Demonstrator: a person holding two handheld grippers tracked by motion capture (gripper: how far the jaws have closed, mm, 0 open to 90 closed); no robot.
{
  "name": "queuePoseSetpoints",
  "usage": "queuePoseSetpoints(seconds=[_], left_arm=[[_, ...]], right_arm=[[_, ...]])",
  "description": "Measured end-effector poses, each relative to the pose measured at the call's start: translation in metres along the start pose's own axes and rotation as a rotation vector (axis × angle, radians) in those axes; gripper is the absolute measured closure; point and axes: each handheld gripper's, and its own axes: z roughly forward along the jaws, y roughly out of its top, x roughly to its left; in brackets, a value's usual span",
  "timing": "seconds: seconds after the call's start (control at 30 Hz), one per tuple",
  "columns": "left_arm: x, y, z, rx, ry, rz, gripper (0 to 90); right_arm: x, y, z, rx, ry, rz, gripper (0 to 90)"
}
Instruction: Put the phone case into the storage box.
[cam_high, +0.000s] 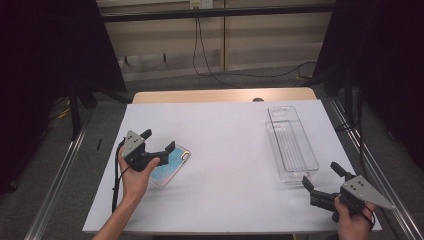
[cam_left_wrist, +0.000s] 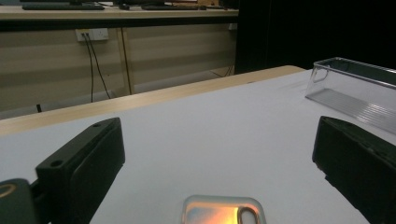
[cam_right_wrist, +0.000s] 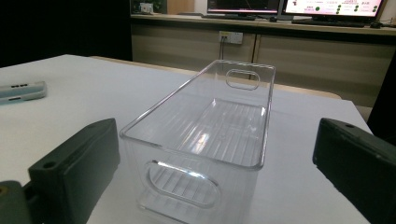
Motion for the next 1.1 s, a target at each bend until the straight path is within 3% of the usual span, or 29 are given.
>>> queuePoseSetpoints(seconds=[0.23,0.27,0.43,0.53,0.6,0.67,0.8,0.87,0.9,1.0,1.1], left_arm=[[0.001,0.004,0.006,0.006,-0.014,-0.008,3.2],[0.0,0.004,0.008,0.036,0.026,0.006,3.2],[0.003,0.001,0.011,0.079,-0.01,-0.011,3.0],[0.002,0.003,0.01,0.126,-0.016,0.001,2.8],[0.003,0.007,0.01,0.164,-0.049,-0.002,3.3],[0.004,0.01,0.01,0.167,-0.06,-0.01,4.0],[0.008,0.014,0.011,0.247,-0.144,-0.022,8.4],[0.009,0.014,0.011,0.255,-0.151,-0.021,7.3],[0.01,0.016,0.012,0.292,-0.162,-0.009,7.2],[0.01,0.019,0.013,0.323,-0.175,-0.017,4.2],[0.009,0.022,0.013,0.341,-0.16,0.003,4.2]], right_arm=[[0.0,0.0,-0.001,0.003,-0.003,-0.001,0.3],[0.0,-0.001,-0.001,0.003,-0.004,-0.001,0.3],[0.0,-0.001,-0.001,0.005,-0.004,0.0,0.3],[0.0,-0.001,-0.001,0.005,-0.003,0.0,0.3],[0.0,-0.001,-0.001,0.006,-0.001,-0.002,0.3],[0.0,-0.001,-0.001,0.007,0.0,-0.003,0.3],[0.0,-0.001,-0.001,0.005,0.002,-0.003,0.3],[0.0,-0.001,-0.001,0.004,0.002,-0.003,0.3],[0.0,-0.001,-0.001,0.005,0.002,-0.002,0.3],[0.0,-0.001,-0.001,0.005,0.002,-0.003,0.3],[0.001,-0.001,-0.001,0.006,0.003,-0.003,0.3]])
